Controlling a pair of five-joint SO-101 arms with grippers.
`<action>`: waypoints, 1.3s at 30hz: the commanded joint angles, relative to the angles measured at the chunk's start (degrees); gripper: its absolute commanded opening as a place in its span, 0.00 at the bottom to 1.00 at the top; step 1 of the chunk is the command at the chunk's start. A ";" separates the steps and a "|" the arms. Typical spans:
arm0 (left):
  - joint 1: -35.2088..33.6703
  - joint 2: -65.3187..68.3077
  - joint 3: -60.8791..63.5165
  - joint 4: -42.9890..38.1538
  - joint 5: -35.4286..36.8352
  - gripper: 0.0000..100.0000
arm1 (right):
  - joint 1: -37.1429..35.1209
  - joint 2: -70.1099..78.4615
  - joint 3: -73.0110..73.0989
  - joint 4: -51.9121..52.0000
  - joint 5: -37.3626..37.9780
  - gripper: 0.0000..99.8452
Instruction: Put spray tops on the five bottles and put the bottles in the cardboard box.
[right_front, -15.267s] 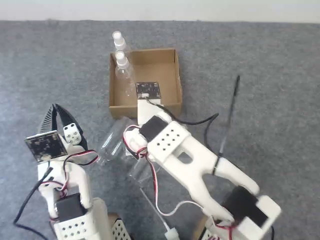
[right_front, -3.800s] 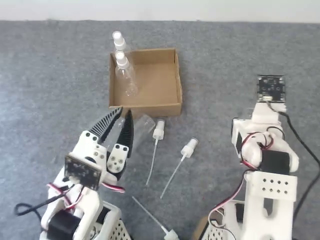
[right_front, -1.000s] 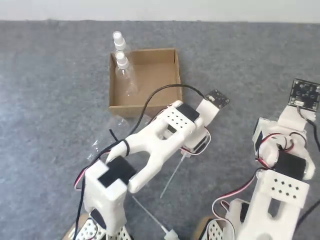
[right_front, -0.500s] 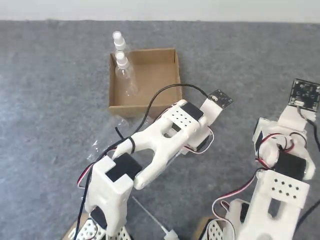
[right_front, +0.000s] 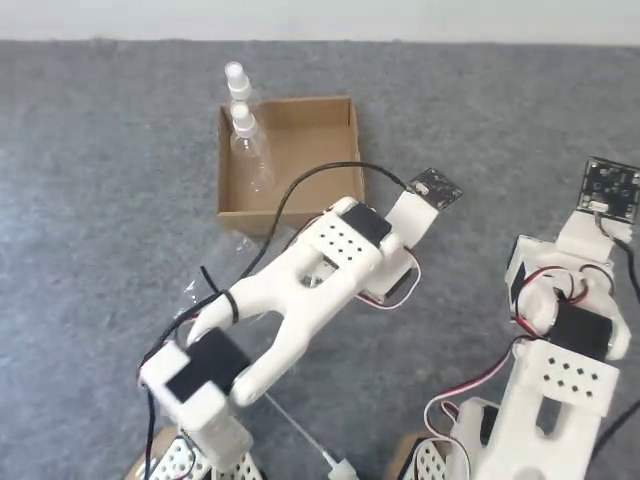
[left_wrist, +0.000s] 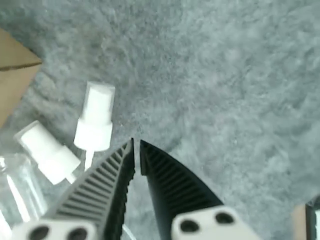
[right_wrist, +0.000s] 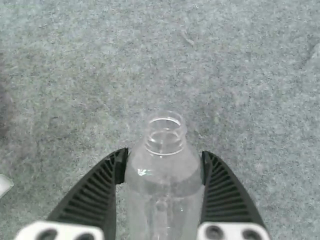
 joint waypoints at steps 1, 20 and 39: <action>-0.26 -8.35 1.36 -0.35 0.35 0.01 | 0.66 -1.89 -0.97 -1.54 0.09 0.08; -5.89 -36.48 19.38 -8.53 0.62 0.01 | -3.74 -1.89 0.09 -1.10 0.09 0.08; -15.21 -64.44 36.70 -18.11 4.04 0.01 | -16.57 -1.89 0.26 0.84 0.09 0.08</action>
